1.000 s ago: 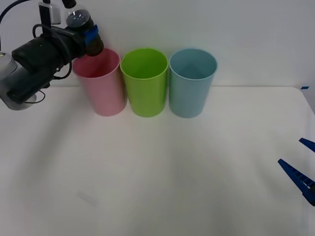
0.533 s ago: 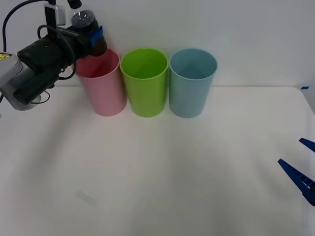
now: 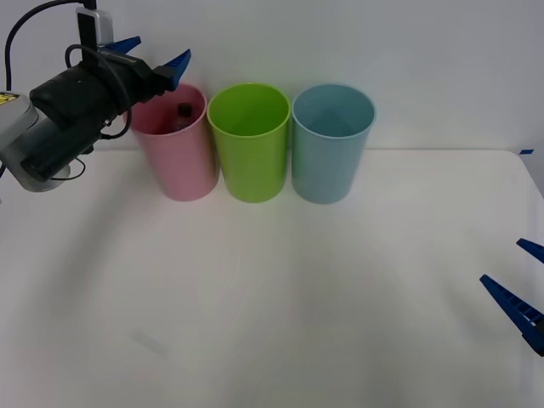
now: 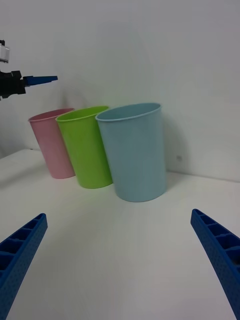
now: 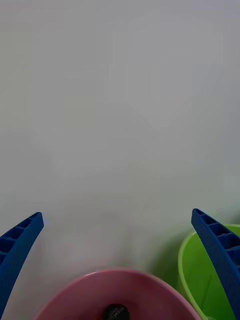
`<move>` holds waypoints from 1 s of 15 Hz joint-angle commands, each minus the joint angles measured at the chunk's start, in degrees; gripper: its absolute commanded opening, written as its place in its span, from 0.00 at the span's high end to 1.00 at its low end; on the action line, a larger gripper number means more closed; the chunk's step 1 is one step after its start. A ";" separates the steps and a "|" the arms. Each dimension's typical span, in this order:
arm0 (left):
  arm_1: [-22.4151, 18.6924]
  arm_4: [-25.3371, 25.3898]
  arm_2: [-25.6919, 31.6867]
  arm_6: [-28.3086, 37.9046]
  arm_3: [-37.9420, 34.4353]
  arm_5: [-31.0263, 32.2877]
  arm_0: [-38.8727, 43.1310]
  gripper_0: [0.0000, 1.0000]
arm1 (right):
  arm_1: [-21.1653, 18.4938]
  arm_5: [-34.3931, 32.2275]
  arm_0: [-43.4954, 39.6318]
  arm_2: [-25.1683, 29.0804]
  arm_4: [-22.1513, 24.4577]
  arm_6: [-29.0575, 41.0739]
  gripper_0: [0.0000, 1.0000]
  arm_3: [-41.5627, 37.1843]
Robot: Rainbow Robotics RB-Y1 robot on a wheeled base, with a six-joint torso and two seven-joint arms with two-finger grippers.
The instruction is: Grasp the object on the table and drop it into the matching bin: aluminum can to the light blue bin, PET bottle to the pink bin.
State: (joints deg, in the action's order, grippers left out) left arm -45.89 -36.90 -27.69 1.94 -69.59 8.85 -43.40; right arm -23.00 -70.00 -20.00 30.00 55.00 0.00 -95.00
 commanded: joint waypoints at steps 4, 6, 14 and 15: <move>-5.26 5.00 0.01 -0.62 -3.00 2.32 3.85 0.00 | 0.00 0.00 0.00 0.00 0.00 0.00 0.00 0.00; -8.16 7.54 0.01 -0.88 -5.55 2.32 6.22 0.00 | 0.00 0.00 0.00 0.00 0.00 0.00 0.00 0.00; -11.59 9.74 12.05 -1.59 -13.99 8.12 22.39 0.00 | 0.00 0.00 0.00 0.00 0.00 0.00 0.00 0.00; -11.59 9.74 13.63 -1.59 -14.25 9.43 24.15 0.00 | 0.00 0.00 0.00 0.00 0.00 0.00 0.00 0.00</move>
State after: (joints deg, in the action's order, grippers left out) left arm -57.49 -27.14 -15.23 0.36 -83.59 17.31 -20.55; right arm -23.00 -70.00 -20.00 30.00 55.00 0.00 -95.00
